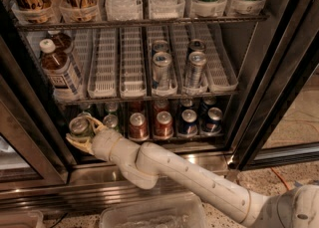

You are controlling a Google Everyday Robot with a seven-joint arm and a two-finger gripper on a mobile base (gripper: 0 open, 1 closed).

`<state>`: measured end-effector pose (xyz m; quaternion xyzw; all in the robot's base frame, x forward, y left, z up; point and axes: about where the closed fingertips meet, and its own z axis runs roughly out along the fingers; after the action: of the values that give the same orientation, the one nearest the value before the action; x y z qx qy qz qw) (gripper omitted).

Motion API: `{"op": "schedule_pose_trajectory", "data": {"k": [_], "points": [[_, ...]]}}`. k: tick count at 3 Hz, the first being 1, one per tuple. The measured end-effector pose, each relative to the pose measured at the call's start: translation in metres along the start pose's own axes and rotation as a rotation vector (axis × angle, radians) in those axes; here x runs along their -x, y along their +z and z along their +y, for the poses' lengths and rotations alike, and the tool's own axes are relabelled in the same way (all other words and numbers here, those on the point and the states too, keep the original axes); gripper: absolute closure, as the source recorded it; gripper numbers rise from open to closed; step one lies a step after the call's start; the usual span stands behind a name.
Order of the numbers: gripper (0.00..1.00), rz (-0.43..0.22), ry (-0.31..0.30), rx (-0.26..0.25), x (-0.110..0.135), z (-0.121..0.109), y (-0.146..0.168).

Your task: Pick green can from bottom shelf of fridge

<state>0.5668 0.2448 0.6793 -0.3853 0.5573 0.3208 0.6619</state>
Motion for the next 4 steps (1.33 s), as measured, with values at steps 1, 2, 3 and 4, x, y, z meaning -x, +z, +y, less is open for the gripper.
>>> {"op": "schedule_pose_trajectory", "data": {"k": [1, 2, 3, 4], "points": [[1.0, 0.003, 0.033, 0.043, -0.001, 0.004, -0.026], [1.0, 0.022, 0.087, 0.129, -0.004, 0.011, -0.053], [1.0, 0.06, 0.133, 0.244, -0.004, 0.025, -0.082], [1.0, 0.06, 0.18, 0.341, 0.007, 0.044, -0.113]]}}
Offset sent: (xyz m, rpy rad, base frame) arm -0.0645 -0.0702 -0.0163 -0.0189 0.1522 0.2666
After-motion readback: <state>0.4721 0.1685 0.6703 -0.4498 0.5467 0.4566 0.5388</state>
